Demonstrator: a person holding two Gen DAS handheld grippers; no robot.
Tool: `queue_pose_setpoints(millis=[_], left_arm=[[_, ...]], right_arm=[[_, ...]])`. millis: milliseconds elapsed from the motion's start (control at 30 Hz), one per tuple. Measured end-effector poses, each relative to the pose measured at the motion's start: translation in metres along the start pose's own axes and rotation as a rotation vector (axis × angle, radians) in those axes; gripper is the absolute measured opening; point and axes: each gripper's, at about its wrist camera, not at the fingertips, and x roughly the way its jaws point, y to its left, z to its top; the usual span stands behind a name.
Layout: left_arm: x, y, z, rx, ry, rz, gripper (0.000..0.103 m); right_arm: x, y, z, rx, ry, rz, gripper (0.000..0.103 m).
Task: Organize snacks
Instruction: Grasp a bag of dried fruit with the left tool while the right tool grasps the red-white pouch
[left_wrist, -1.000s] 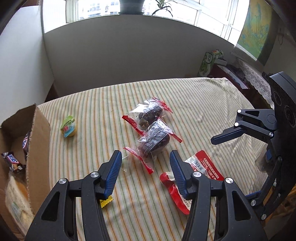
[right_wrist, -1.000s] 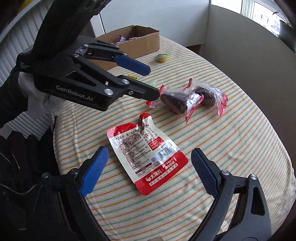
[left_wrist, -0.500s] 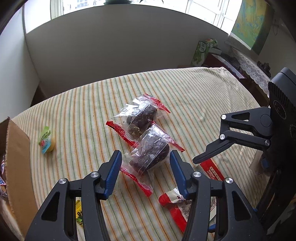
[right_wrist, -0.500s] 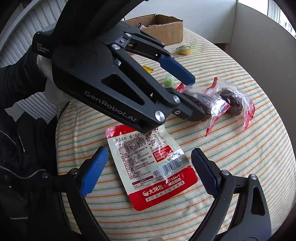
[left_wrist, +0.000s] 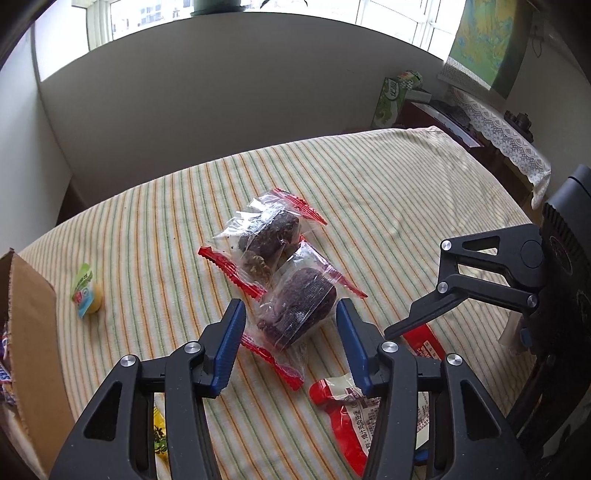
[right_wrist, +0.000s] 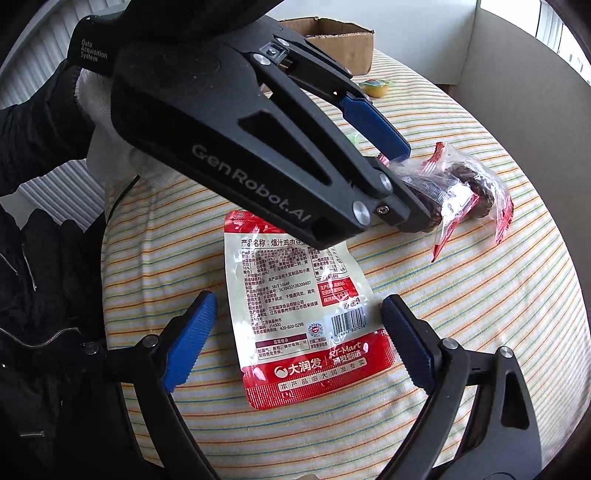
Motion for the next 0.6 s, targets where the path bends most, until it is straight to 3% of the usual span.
queue_pose_setpoints(millis=[300,600], left_arm=[[0.009,0.002,0.011,0.004,0.004,0.008,0.05],[0.003,0.014,-0.002,-0.074,-0.006,-0.026,0.038]], right_arm=[[0.003,-0.003,0.002,0.026,-0.018,-0.054,0.088],[-0.001,0.0,0.001,0.069,-0.012,-0.094,0.08]])
